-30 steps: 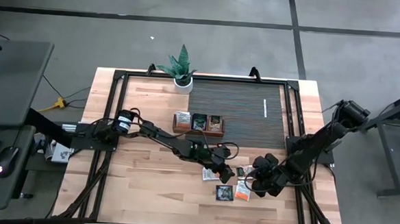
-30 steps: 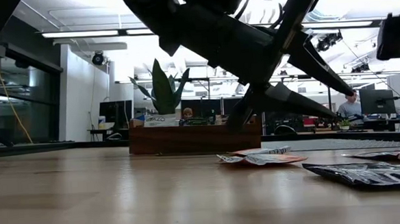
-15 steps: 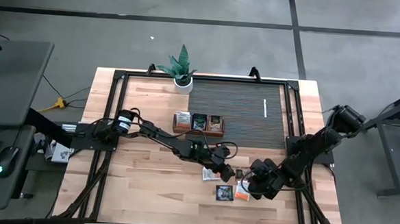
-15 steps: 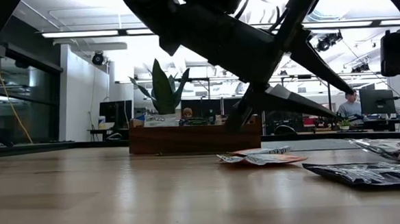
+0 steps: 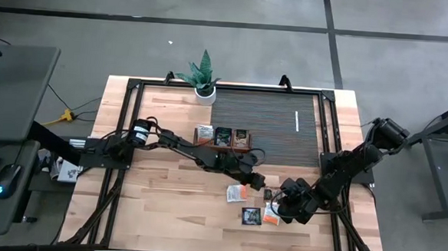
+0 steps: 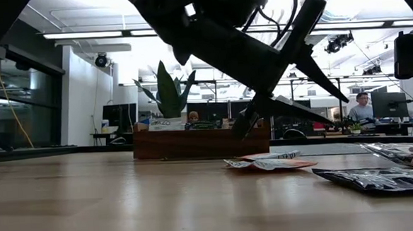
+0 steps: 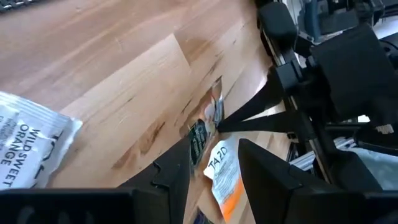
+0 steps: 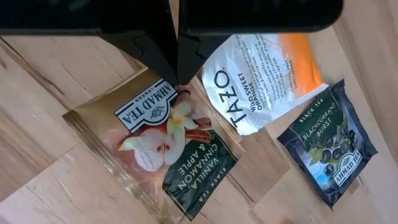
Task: Pick & Place Tea
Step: Put the brown tea bag into the right section of the wooden organizer
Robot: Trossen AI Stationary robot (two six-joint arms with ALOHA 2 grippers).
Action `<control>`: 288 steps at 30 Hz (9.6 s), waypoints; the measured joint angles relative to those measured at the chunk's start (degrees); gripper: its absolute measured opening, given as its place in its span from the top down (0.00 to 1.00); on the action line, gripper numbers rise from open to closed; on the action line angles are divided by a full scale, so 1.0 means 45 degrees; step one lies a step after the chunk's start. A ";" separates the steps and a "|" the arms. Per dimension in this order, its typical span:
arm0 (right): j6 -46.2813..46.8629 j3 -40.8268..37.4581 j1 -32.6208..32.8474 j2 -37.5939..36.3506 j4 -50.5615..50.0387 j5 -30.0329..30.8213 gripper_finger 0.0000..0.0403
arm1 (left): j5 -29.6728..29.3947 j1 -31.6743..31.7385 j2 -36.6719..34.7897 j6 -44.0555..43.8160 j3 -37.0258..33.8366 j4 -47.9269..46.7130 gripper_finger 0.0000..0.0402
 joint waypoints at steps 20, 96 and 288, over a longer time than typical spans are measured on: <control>0.0000 -0.0042 -0.0174 0.0049 0.0378 0.0128 1.00 | -0.0139 -0.0033 0.0707 0.0101 0.0020 0.0146 0.65; -0.0435 -0.0039 -0.0879 0.0039 0.1547 0.0221 1.00 | 0.0729 -0.0368 0.1807 0.0920 0.2341 -0.2439 0.98; -1.2402 0.0486 -1.3259 0.1500 1.2607 -0.4860 1.00 | 0.0737 0.2829 -1.0448 0.4603 -1.4843 1.4222 0.62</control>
